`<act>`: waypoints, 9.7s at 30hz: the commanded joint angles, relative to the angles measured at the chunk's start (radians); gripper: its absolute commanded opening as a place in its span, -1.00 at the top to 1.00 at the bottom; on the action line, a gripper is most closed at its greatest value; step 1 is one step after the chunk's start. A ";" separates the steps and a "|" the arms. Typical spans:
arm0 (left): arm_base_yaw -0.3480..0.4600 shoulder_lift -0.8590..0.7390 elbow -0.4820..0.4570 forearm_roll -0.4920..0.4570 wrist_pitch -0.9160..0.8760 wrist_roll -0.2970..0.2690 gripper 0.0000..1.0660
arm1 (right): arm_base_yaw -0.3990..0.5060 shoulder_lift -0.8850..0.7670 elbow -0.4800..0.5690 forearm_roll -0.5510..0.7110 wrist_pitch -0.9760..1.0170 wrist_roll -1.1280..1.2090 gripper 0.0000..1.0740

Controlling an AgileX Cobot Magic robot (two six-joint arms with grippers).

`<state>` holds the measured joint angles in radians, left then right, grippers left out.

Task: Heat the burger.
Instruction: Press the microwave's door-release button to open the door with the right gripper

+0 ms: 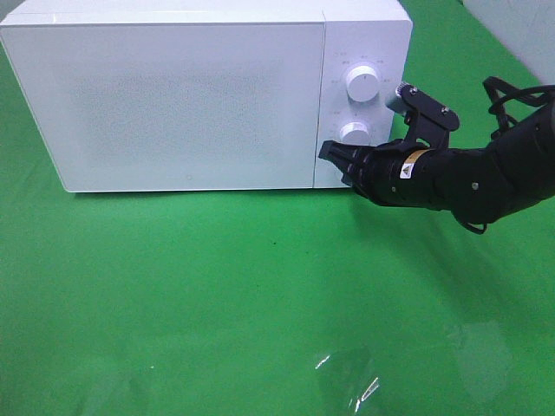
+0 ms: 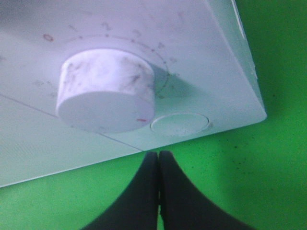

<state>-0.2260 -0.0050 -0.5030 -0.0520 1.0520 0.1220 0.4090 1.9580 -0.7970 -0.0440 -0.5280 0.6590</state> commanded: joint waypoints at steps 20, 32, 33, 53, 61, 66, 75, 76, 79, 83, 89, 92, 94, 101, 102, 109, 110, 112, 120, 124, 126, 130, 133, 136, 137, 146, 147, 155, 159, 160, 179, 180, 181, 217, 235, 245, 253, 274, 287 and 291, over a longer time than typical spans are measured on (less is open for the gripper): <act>0.002 -0.023 0.004 0.004 -0.012 0.001 1.00 | -0.002 0.128 -0.013 0.121 -0.246 0.436 1.00; 0.002 -0.023 0.004 0.004 -0.012 0.001 1.00 | -0.002 0.128 -0.034 0.161 -0.287 0.437 1.00; 0.002 -0.023 0.004 0.004 -0.012 0.001 1.00 | -0.002 0.128 -0.049 0.161 -0.295 0.443 1.00; 0.002 -0.023 0.004 0.004 -0.012 0.001 1.00 | -0.002 0.128 -0.118 0.161 -0.356 0.492 1.00; 0.002 -0.023 0.004 0.004 -0.012 0.001 1.00 | -0.002 0.128 -0.118 0.165 -0.363 0.492 1.00; 0.002 -0.023 0.004 0.004 -0.012 0.001 1.00 | -0.002 0.128 -0.118 0.188 -0.363 0.492 1.00; 0.002 -0.023 0.004 0.004 -0.012 0.001 1.00 | -0.002 0.128 -0.118 0.217 -0.363 0.487 1.00; 0.002 -0.023 0.004 0.004 -0.012 0.001 1.00 | -0.002 0.128 -0.118 0.237 -0.363 0.487 1.00; 0.002 -0.023 0.004 0.004 -0.012 0.001 1.00 | -0.002 0.128 -0.118 0.241 -0.363 0.486 1.00; 0.002 -0.023 0.004 0.004 -0.012 0.001 1.00 | -0.002 0.128 -0.118 0.241 -0.363 0.471 1.00; 0.002 -0.023 0.004 0.004 -0.012 0.001 1.00 | -0.002 0.128 -0.118 0.241 -0.363 0.465 1.00; 0.002 -0.023 0.004 0.004 -0.012 0.001 1.00 | -0.002 0.128 -0.118 0.241 -0.363 0.457 1.00; 0.002 -0.023 0.004 0.004 -0.012 0.001 1.00 | -0.002 0.128 -0.125 0.241 -0.362 0.433 1.00; 0.002 -0.023 0.004 0.004 -0.012 0.001 1.00 | -0.002 0.128 -0.144 0.241 -0.361 0.419 1.00; 0.002 -0.023 0.004 0.004 -0.012 0.001 1.00 | -0.002 0.128 -0.144 0.241 -0.361 0.416 1.00; 0.002 -0.023 0.004 0.004 -0.012 0.001 1.00 | -0.002 0.128 -0.150 0.240 -0.361 0.416 1.00; 0.002 -0.023 0.004 0.004 -0.012 0.001 1.00 | -0.002 0.128 -0.150 0.240 -0.361 0.416 1.00; 0.002 -0.023 0.004 0.004 -0.012 0.001 1.00 | -0.002 0.128 -0.162 0.241 -0.362 0.416 1.00; 0.002 -0.023 0.004 0.004 -0.012 0.001 1.00 | -0.002 0.128 -0.187 0.241 -0.355 0.409 1.00; 0.002 -0.023 0.004 0.004 -0.012 0.001 1.00 | -0.002 0.128 -0.187 0.241 -0.354 0.404 1.00; 0.002 -0.023 0.004 0.004 -0.012 0.001 1.00 | -0.002 0.128 -0.187 0.241 -0.354 0.397 1.00; 0.002 -0.023 0.004 0.004 -0.012 0.001 1.00 | -0.002 0.125 -0.168 0.241 -0.350 0.398 1.00; 0.002 -0.023 0.004 0.004 -0.012 0.001 1.00 | -0.002 0.125 -0.146 0.241 -0.351 0.403 1.00; 0.002 -0.023 0.004 0.004 -0.012 0.001 1.00 | 0.000 0.125 -0.082 0.240 -0.368 0.458 1.00; 0.002 -0.023 0.004 0.004 -0.012 0.001 1.00 | 0.002 0.125 -0.054 0.237 -0.401 0.478 1.00; 0.002 -0.023 0.004 0.004 -0.012 0.001 1.00 | 0.002 0.125 -0.027 0.232 -0.462 0.498 1.00; 0.002 -0.023 0.004 0.004 -0.012 0.001 1.00 | 0.002 0.125 -0.029 0.231 -0.461 0.499 1.00; 0.002 -0.023 0.004 0.004 -0.012 0.001 1.00 | 0.002 0.125 -0.061 0.225 -0.456 0.499 1.00; 0.002 -0.023 0.004 0.004 -0.012 0.001 1.00 | 0.002 0.125 -0.099 0.226 -0.455 0.496 1.00; 0.002 -0.023 0.004 0.004 -0.012 0.001 1.00 | 0.002 0.125 -0.099 0.226 -0.455 0.496 1.00; 0.002 -0.023 0.004 0.004 -0.012 0.001 1.00 | 0.002 0.148 -0.116 0.263 -0.571 0.499 1.00; 0.002 -0.023 0.004 0.004 -0.012 0.001 1.00 | 0.002 0.148 -0.116 0.263 -0.571 0.499 1.00; 0.002 -0.023 0.004 0.004 -0.012 0.001 1.00 | 0.002 0.146 -0.115 0.243 -0.570 0.507 1.00; 0.002 -0.023 0.004 0.004 -0.012 0.001 1.00 | 0.043 0.163 -0.164 0.362 -0.600 0.506 1.00; 0.002 -0.023 0.004 0.004 -0.012 0.001 1.00 | 0.043 0.042 0.035 0.266 -0.387 0.396 1.00; 0.002 -0.023 0.004 0.004 -0.012 0.001 1.00 | 0.046 -0.037 0.172 0.175 -0.354 0.401 1.00; 0.002 -0.023 0.004 0.004 -0.012 0.001 1.00 | 0.046 -0.028 0.173 0.160 -0.363 0.451 1.00; 0.002 -0.023 0.004 0.004 -0.012 0.001 1.00 | 0.045 0.149 0.040 0.233 -0.439 0.559 1.00; 0.002 -0.023 0.004 0.004 -0.012 0.001 1.00 | 0.045 0.195 -0.060 0.266 -0.437 0.557 1.00; 0.002 -0.023 0.004 0.004 -0.012 0.001 1.00 | 0.045 0.195 -0.080 0.266 -0.447 0.556 1.00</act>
<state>-0.2260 -0.0050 -0.5030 -0.0520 1.0520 0.1220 0.4670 2.1610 -0.8320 0.2010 -0.8730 1.2180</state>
